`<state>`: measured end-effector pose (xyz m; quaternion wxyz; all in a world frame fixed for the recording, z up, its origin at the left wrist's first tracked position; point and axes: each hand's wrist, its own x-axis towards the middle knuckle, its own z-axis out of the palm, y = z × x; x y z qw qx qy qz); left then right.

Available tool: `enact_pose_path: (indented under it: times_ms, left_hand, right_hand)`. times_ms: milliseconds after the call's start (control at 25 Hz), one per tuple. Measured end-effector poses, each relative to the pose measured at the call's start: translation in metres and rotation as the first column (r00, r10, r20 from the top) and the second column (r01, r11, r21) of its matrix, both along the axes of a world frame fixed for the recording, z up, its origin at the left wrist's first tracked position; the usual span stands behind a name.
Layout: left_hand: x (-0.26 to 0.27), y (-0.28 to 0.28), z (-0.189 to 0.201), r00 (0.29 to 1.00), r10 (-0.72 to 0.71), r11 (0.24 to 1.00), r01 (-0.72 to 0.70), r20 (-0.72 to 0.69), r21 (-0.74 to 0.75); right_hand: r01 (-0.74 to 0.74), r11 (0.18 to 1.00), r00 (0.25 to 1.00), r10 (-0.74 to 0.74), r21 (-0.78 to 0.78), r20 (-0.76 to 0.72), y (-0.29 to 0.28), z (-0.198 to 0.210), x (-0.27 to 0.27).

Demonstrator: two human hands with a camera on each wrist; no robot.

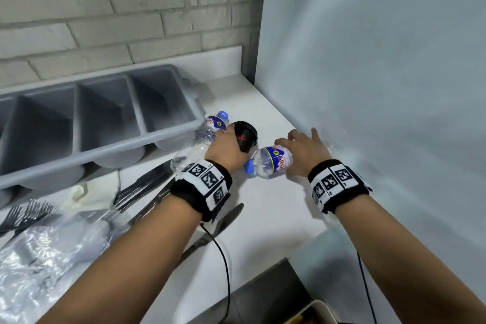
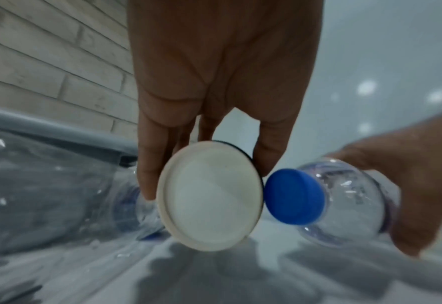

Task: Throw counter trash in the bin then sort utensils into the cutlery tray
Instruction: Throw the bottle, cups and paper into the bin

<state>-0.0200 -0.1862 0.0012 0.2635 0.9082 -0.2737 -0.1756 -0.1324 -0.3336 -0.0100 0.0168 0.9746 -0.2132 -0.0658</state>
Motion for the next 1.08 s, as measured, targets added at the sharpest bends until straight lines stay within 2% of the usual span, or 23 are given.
enact_pose_path:
  times_ms: [120,200,280,360,440,520,640,760,880,960,1080]
  left_hand:
    - [-0.023,0.021,0.019,0.999,0.043,0.984,-0.046,-0.021,-0.171]
    - [-0.05,0.037,0.025,0.998,0.058,0.959,-0.057,-0.002,-0.277]
    - [-0.093,0.052,0.021,0.999,0.036,0.937,-0.042,-0.024,-0.346]
    - [-0.145,0.064,0.011,0.994,-0.016,0.921,-0.027,-0.107,-0.388]
    - [-0.197,0.07,-0.009,0.979,-0.094,0.93,0.021,-0.18,-0.368]
    - [-0.24,0.074,-0.034,0.96,-0.184,0.941,0.111,-0.21,-0.318]
    - [-0.295,0.073,-0.09,0.906,-0.283,0.953,0.229,-0.316,-0.199]
    - [-0.33,0.067,-0.158,0.869,-0.269,0.961,0.273,-0.415,-0.052]
    - [-0.345,0.059,-0.222,0.857,-0.201,0.954,0.281,-0.475,0.103]
    - [-0.35,0.052,-0.266,0.848,-0.153,0.934,0.292,-0.508,0.206]
    - [-0.354,0.04,-0.34,0.836,-0.091,0.901,0.301,-0.541,0.314]
  right_hand:
    - [0.066,0.994,0.983,-0.08,0.09,0.167,0.02,0.008,-0.056]
    - [0.108,0.981,0.944,-0.152,0.159,0.292,0.039,0.006,-0.104]
    - [0.128,0.967,0.882,-0.213,0.223,0.42,0.058,-0.015,-0.165]
    - [0.161,0.905,0.794,-0.355,0.393,0.494,0.075,-0.049,-0.228]
    - [0.236,0.748,0.734,-0.556,0.62,0.391,0.091,-0.089,-0.285]
    - [0.316,0.619,0.681,-0.675,0.719,0.282,0.102,-0.127,-0.329]
    - [0.451,0.401,0.574,-0.815,0.797,0.086,0.115,-0.18,-0.383]
    - [0.505,0.2,0.445,-0.894,0.84,-0.054,0.126,-0.235,-0.418]
    - [0.516,-0.067,0.271,-0.933,0.854,-0.237,0.133,-0.284,-0.426]
    - [0.524,-0.15,0.233,-0.922,0.838,-0.311,0.135,-0.322,-0.423]
    - [0.537,-0.184,0.255,-0.895,0.824,-0.366,0.136,-0.386,-0.412]
